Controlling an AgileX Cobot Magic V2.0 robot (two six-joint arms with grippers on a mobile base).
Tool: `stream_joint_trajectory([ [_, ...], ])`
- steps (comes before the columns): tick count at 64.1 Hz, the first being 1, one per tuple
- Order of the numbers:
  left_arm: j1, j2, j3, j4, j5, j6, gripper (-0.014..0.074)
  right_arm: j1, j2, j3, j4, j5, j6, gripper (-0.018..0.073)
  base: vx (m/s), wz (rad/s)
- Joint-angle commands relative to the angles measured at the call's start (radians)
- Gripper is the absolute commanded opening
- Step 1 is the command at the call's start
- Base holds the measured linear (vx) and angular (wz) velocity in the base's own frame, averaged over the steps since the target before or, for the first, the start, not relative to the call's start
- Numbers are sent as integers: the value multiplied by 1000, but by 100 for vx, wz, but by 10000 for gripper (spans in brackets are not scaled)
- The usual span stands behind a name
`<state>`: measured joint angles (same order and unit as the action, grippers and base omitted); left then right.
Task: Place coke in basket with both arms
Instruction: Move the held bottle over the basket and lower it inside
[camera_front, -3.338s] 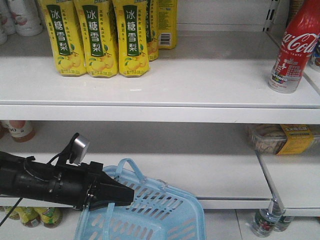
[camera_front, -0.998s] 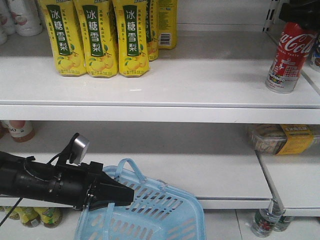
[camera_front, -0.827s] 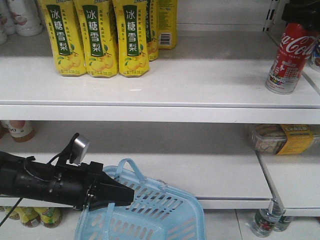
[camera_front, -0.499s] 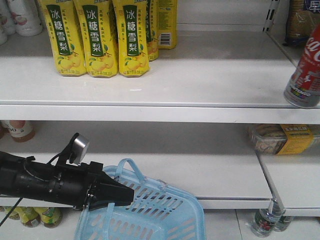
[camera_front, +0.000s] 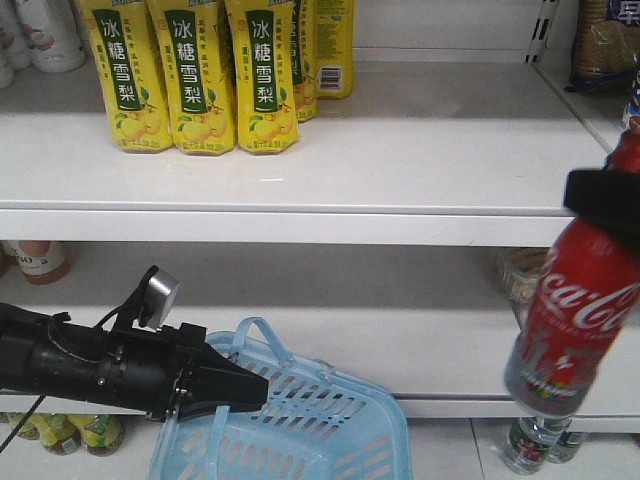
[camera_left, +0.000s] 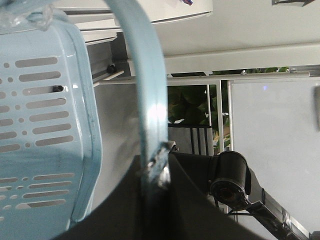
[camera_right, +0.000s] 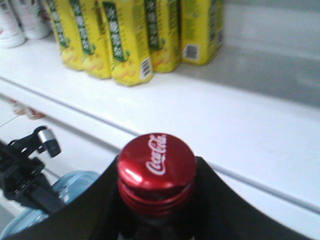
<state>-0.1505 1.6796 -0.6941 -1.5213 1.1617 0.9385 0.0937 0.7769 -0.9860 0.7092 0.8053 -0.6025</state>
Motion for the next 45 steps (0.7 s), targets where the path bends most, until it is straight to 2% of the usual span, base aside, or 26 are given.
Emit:
stream_joint_trajectory([
  [1, -3, -48, -18, -75, 72, 19, -6, 0, 12, 64, 188, -87, -114, -5, 0, 0],
  [13, -3, -48, -18, -75, 72, 19, -6, 0, 82, 203, 361, -83, -269, -5, 0, 0],
  [28, -3, -48, -18, -75, 72, 19, -6, 6, 206, 265, 414, -42, -364, -5, 0, 0],
  [35, -3, -48, -18, -75, 72, 19, -6, 80, 267, 267, 414, -64, -400, -5, 0, 0],
  [45, -3, -48, -18, -75, 72, 19, -6, 256, 372, 267, 411, -195, -413, -5, 0, 0],
])
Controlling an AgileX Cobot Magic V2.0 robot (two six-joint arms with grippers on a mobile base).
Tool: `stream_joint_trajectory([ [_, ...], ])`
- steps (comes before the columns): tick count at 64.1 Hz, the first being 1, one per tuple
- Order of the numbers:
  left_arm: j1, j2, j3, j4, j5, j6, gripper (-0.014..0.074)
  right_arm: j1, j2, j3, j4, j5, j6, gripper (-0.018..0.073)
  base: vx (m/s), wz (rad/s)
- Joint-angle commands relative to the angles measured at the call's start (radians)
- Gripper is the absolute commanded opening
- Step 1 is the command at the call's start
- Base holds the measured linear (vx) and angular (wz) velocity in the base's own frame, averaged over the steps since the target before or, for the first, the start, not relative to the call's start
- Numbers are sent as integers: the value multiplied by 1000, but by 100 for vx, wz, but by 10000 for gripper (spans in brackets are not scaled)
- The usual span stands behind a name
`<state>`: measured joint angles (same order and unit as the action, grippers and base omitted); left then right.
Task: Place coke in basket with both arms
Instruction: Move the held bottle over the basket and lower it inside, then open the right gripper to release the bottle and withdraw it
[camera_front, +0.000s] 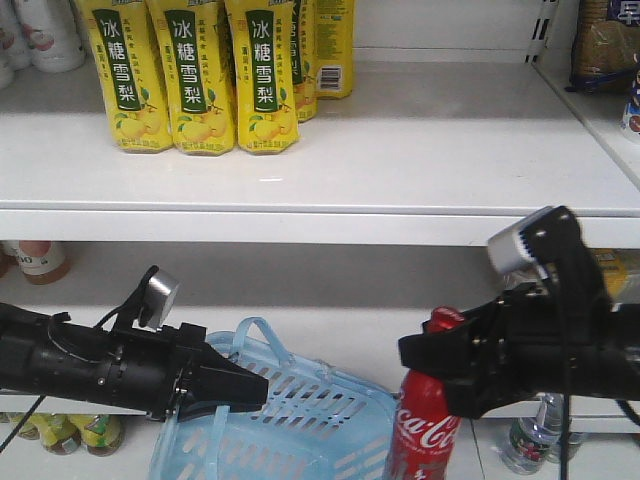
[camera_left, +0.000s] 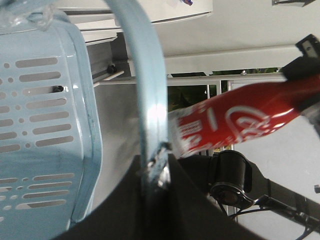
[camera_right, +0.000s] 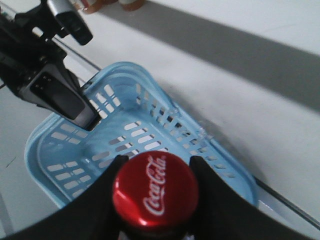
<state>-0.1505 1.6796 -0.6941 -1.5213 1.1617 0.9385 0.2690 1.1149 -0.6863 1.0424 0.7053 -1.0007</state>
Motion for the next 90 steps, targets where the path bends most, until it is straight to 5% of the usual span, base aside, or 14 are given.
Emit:
stream_joint_trajectory([
  [1, -3, -48, -18, -75, 72, 19, -6, 94, 44, -33, 78, -111, -15, -5, 0, 0],
  [24, -3, -48, -18, -75, 72, 19, -6, 274, 300, -33, 68, -357, -9, 25, 0, 0],
  [45, -3, -48, -18, -75, 72, 19, -6, 302, 493, -33, 69, -324, -10, 155, 0, 0],
  [67, -3, -48, -18, -75, 72, 19, -6, 302, 532, -33, 69, -275, 2, 387, 0, 0],
  [81, -3, -48, -18, -75, 72, 19, -6, 300, 437, -33, 56, -265, 9, 412, 0, 0],
  [90, -3, -48, -18, -75, 72, 19, -6, 297, 340, -33, -51, -265, 51, 406, 0, 0],
])
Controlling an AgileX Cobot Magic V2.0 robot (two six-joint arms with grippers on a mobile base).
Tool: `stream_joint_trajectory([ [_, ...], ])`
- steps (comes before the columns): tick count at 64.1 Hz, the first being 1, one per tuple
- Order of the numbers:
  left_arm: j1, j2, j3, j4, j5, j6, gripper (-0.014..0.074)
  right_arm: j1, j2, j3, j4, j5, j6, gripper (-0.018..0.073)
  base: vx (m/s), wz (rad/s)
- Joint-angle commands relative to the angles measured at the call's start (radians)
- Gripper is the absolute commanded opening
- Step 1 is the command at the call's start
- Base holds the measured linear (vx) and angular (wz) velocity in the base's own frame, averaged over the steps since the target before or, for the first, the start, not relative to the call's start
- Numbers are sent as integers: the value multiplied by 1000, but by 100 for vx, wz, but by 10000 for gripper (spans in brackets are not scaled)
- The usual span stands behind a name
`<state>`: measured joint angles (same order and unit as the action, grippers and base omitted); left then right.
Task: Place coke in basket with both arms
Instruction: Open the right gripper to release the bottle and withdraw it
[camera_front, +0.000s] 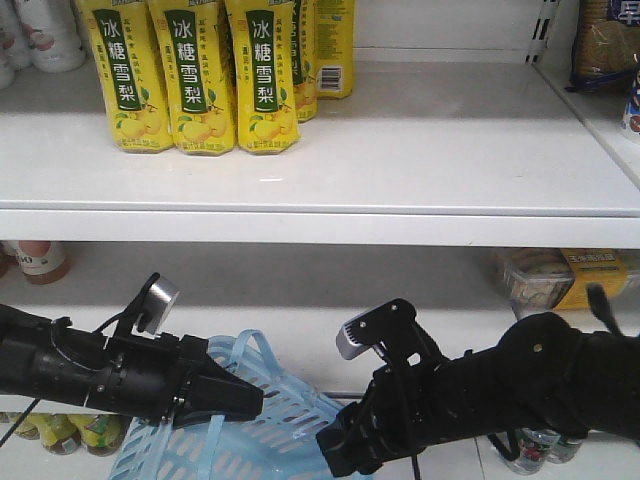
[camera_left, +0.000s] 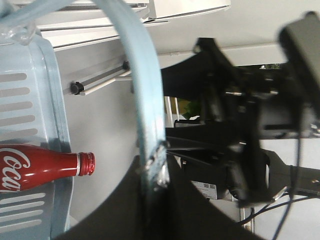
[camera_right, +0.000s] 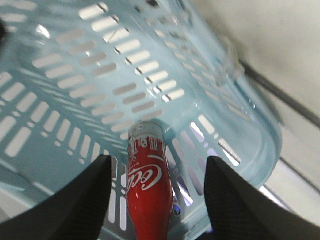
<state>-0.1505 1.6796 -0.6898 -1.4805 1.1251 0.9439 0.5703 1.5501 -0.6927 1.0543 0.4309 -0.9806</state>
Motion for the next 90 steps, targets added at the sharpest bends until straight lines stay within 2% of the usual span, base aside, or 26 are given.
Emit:
stream_joint_trajectory([
  [1, -3, -48, -22, -116, 108, 14, -6, -6, -105, -26, -81, 7, 46, 405, 0, 0],
  [8, -3, -48, -22, -116, 108, 14, -6, -47, -167, -26, -230, 19, 197, 405, 0, 0],
  [16, -3, -48, -22, -116, 108, 14, -6, -136, -245, -26, -451, 87, 369, 405, 0, 0],
  [24, -3, -48, -22, -116, 108, 14, -6, -224, -345, -26, -637, 163, 479, 405, 0, 0],
  [38, -3, -48, -22, -116, 108, 14, -6, -379, -563, -26, -821, 133, 601, 405, 0, 0],
  [50, -3, -48, -22, -116, 108, 14, -6, -556, -687, -26, -992, 59, 751, 405, 0, 0],
  [57, -3, -48, -22, -116, 108, 14, -6, -634, -718, -26, -1041, 31, 804, 405, 0, 0],
  [64, -3, -48, -22, -116, 108, 14, -6, -670, -746, -25, -1041, 26, 804, 405, 0, 0],
  [90, -3, -48, -22, -116, 108, 14, -6, -668, -982, -14, -1044, 91, 778, 405, 0, 0],
])
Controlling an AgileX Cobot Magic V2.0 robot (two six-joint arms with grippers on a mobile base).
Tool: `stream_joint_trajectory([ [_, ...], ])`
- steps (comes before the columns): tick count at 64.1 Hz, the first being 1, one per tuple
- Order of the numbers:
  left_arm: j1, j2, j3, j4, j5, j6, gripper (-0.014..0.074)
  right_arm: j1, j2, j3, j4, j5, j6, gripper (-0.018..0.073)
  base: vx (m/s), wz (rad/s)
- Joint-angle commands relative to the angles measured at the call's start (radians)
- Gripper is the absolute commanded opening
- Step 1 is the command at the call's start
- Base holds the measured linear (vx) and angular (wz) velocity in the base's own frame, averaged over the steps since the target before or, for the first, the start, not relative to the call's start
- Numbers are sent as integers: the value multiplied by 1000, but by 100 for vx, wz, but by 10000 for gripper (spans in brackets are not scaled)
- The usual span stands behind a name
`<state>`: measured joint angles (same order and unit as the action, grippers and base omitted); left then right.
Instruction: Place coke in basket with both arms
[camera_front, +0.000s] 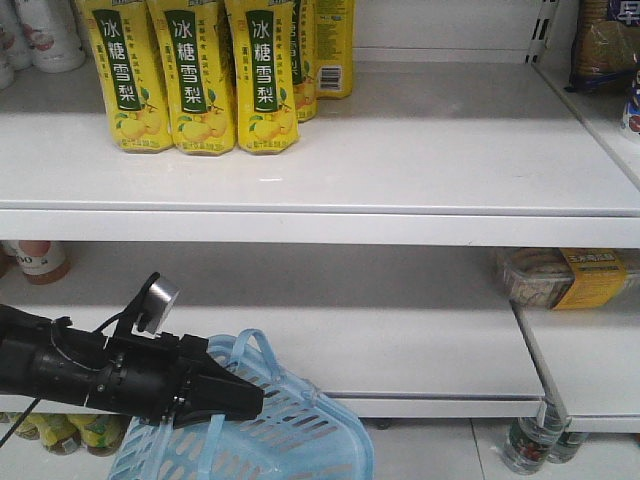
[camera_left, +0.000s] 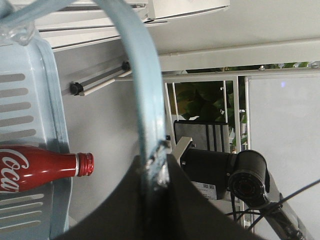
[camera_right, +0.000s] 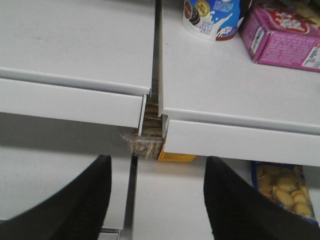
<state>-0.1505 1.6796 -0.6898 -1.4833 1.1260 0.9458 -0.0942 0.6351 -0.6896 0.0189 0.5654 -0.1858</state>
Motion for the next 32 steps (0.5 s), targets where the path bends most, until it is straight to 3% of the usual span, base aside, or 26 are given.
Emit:
stream_joint_trajectory([
  [1, -3, -48, -22, -113, 107, 12, -6, -4, -81, -13, -10, -45, -20, 405, 0, 0],
  [28, -3, -48, -22, -113, 107, 12, -6, -2, -518, 351, -3, -67, -48, 405, 0, 0],
  [32, -3, -48, -22, -113, 107, 12, -6, -2, -563, 401, -8, -128, -55, 405, 0, 0],
])
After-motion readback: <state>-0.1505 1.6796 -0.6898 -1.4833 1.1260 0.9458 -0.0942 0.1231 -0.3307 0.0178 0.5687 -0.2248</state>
